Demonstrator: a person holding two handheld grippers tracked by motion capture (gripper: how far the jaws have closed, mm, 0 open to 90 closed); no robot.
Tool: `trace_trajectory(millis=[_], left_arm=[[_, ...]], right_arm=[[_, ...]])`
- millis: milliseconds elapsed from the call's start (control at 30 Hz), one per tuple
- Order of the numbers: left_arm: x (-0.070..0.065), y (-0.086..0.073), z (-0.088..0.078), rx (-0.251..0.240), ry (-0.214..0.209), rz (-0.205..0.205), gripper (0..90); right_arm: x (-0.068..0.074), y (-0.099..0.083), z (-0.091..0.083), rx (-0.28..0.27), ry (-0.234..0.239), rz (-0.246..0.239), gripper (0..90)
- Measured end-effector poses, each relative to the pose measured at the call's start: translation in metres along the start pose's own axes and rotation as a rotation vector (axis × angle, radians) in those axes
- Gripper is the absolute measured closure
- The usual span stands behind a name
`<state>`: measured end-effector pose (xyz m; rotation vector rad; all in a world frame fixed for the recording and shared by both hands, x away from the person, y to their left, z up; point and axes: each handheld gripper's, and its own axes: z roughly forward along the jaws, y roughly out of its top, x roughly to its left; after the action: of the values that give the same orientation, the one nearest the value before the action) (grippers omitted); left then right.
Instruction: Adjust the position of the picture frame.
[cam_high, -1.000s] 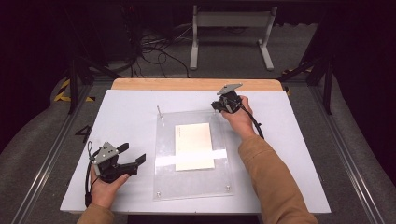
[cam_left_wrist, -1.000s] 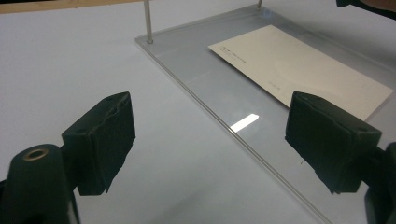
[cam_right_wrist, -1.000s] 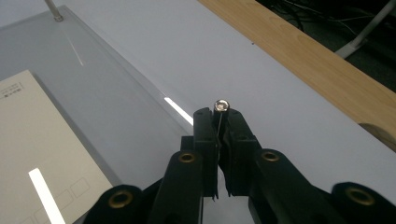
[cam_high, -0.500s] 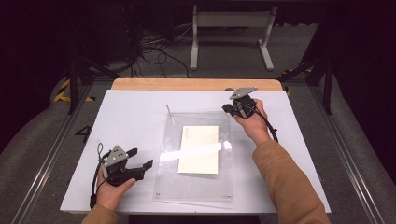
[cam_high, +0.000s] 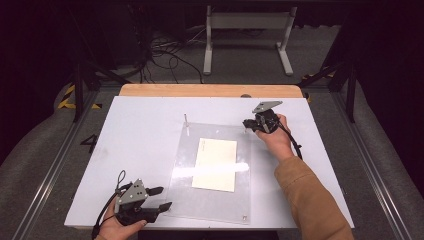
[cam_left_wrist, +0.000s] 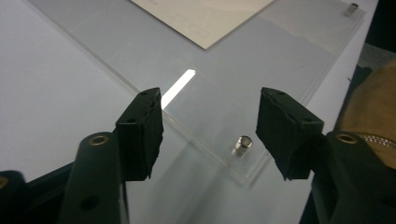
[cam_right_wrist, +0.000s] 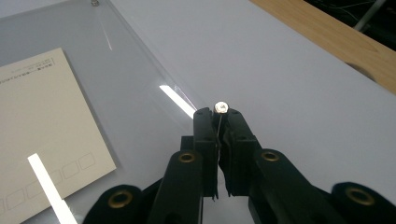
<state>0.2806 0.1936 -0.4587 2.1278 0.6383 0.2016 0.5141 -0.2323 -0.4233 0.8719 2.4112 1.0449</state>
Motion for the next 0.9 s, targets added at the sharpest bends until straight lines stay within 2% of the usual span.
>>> trace_trajectory(millis=[133, 167, 233, 367, 467, 667, 733, 900], left_arm=[[-0.001, -0.001, 0.002, 0.015, -0.033, 0.004, 54.0], [-0.002, -0.001, 0.002, 0.02, -0.047, 0.005, 54.0], [-0.003, -0.001, 0.004, 0.034, -0.075, 0.007, 59.5], [-0.005, 0.0, 0.008, 0.059, -0.103, 0.027, 66.0], [-0.005, -0.001, 0.009, 0.086, -0.107, 0.024, 71.4], [-0.006, 0.001, 0.01, 0.103, -0.099, 0.046, 81.4], [-0.005, 0.001, 0.01, 0.103, -0.119, 0.032, 82.6], [-0.014, 0.003, 0.011, 0.125, -0.157, 0.06, 83.1]], right_arm=[[-0.001, -0.001, 0.001, -0.005, 0.005, 0.009, 85.2], [-0.001, -0.001, 0.001, -0.005, 0.005, 0.008, 85.2], [-0.001, -0.001, 0.001, -0.005, 0.007, 0.01, 85.2], [-0.002, -0.001, 0.002, -0.007, 0.007, 0.013, 85.2], [-0.002, -0.001, 0.002, -0.007, 0.008, 0.014, 85.2], [-0.001, -0.001, 0.002, -0.009, 0.008, 0.016, 85.1], [-0.001, -0.001, 0.002, -0.011, 0.01, 0.014, 85.1], [0.002, 0.002, 0.006, -0.015, 0.026, 0.006, 85.2]])
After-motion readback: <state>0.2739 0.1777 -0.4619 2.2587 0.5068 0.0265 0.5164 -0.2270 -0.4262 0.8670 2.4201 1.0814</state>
